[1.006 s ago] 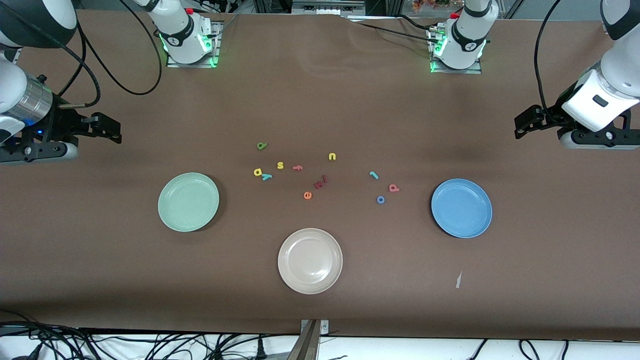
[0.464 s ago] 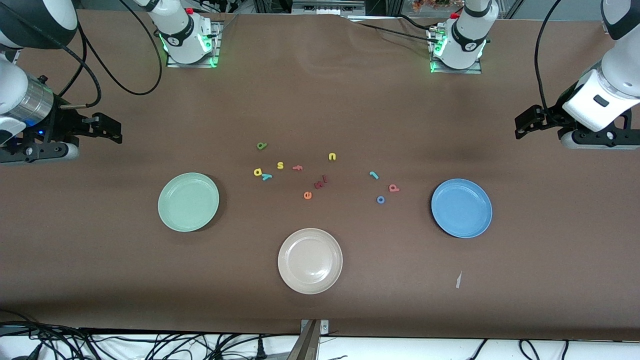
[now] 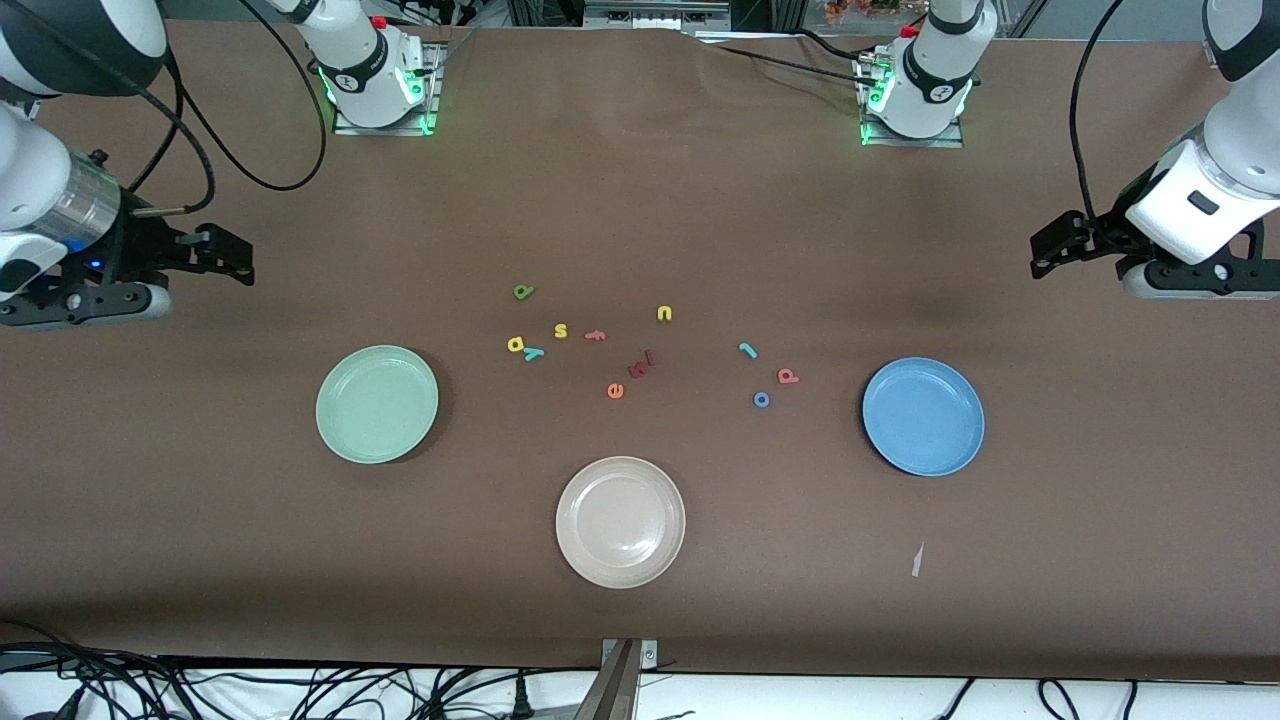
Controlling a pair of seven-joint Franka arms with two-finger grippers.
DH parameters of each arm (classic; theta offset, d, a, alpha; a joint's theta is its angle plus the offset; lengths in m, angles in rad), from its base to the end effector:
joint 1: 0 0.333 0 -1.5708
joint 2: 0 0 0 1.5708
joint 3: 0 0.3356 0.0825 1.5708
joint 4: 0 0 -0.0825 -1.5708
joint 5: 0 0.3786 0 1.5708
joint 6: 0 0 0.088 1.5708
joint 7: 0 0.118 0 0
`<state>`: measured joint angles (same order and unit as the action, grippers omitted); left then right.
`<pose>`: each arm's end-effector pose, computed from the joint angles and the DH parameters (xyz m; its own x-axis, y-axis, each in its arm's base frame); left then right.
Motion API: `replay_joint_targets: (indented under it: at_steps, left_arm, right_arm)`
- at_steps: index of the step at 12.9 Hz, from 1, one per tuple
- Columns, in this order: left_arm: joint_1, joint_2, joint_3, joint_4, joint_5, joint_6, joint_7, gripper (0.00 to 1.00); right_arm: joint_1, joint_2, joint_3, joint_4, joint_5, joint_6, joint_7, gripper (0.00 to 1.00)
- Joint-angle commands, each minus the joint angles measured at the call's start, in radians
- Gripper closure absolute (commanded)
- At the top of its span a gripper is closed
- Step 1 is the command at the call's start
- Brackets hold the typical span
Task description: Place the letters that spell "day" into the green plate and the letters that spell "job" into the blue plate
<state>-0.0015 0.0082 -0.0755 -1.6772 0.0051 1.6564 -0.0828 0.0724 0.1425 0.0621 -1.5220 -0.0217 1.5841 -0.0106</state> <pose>0.5537 -0.0420 0.5861 0.9996 0.0054 -0.0285 0.0052 -1.0000 -0.0068 0.5875 0.0744 0.5757 0.9862 0.1445 -0.0802 0.1459 -0.9892 0.0119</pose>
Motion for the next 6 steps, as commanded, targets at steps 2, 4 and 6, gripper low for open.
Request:
replay_joint_targets:
  at_steps: [2, 4, 6]
  left_arm:
    - [0.001, 0.012, -0.003, 0.028, 0.013, -0.018, 0.021, 0.0]
    - [0.0, 0.012, -0.004, 0.028, 0.013, -0.02, 0.021, 0.0]
    - [-0.002, 0.012, -0.007, 0.028, 0.013, -0.024, 0.021, 0.0]
  right_arm:
    - [0.009, 0.016, -0.005, 0.014, 0.014, -0.016, -0.009, 0.0]
    - [0.009, 0.017, -0.005, 0.014, 0.014, -0.016, -0.003, 0.0]
    - [0.009, 0.019, -0.005, 0.017, 0.016, -0.016, -0.009, 0.0]
